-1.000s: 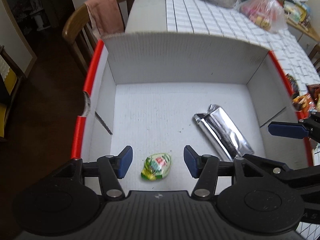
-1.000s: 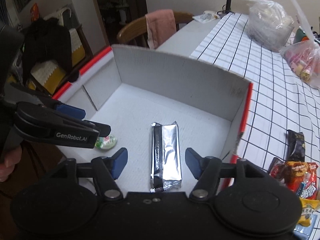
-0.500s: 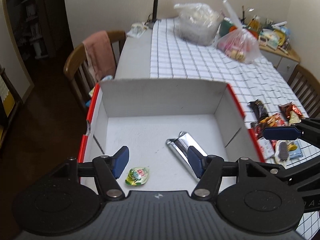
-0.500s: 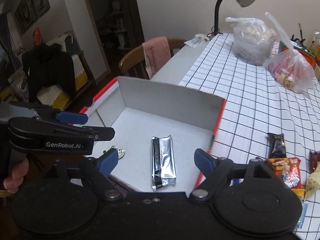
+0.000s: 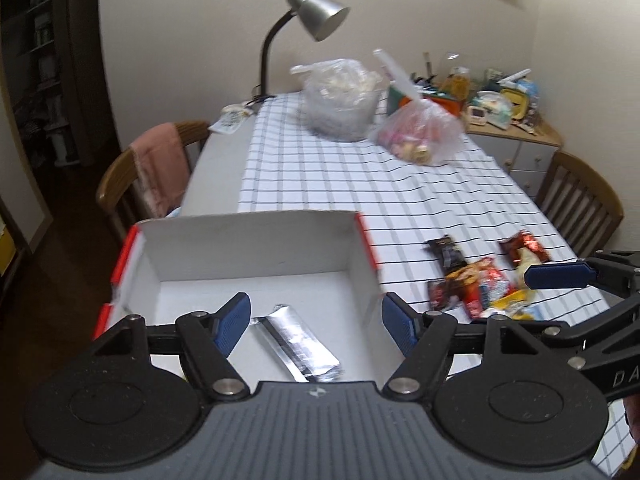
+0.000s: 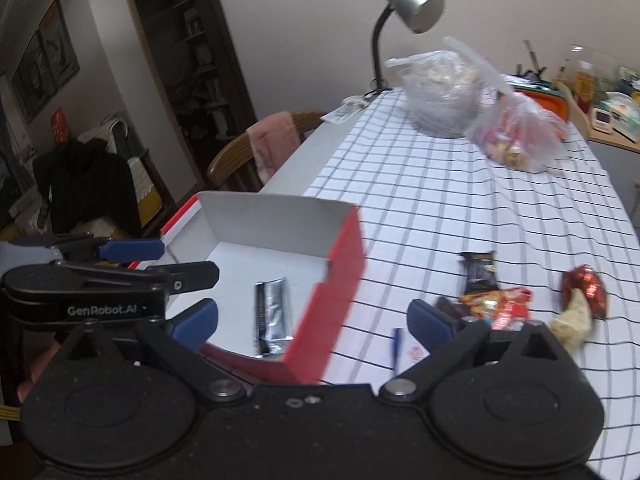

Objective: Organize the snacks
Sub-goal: 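Withdraw both tools from the box back over the snack pile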

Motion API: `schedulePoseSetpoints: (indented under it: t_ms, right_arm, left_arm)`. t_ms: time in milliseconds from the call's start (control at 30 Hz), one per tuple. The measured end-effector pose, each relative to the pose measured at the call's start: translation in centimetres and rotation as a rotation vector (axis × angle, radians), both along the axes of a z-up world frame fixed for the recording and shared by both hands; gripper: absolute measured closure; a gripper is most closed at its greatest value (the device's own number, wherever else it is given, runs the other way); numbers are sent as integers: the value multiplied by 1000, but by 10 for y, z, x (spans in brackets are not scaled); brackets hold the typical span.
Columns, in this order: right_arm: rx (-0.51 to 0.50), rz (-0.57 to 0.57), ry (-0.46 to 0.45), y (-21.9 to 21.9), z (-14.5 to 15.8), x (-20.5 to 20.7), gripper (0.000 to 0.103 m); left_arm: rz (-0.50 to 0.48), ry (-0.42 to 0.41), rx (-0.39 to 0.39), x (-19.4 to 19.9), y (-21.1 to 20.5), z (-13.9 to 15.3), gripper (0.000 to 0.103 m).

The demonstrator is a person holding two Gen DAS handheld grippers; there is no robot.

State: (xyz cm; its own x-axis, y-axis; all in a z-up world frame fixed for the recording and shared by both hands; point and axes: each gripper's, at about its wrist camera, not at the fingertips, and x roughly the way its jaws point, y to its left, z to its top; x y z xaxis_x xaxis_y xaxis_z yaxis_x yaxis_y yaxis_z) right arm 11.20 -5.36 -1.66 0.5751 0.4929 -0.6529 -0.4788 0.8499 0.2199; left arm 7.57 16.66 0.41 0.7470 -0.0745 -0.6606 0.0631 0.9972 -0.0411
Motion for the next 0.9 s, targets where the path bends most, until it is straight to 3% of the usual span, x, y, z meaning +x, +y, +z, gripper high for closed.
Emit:
schedulePoseSetpoints:
  t_ms: [300, 600, 900]
  right_arm:
    - [-46, -59, -9, -76, -8, 6, 0]
    - [-75, -185, 36, -156, -30, 42, 0]
    - [-61, -252, 117, -199, -65, 78, 0]
  left_arm:
    - [-56, -18, -30, 6, -70, -7, 21]
    - [-73, 59, -57, 34, -133, -37, 21]
    - [-73, 104, -30, 64, -179, -67, 21]
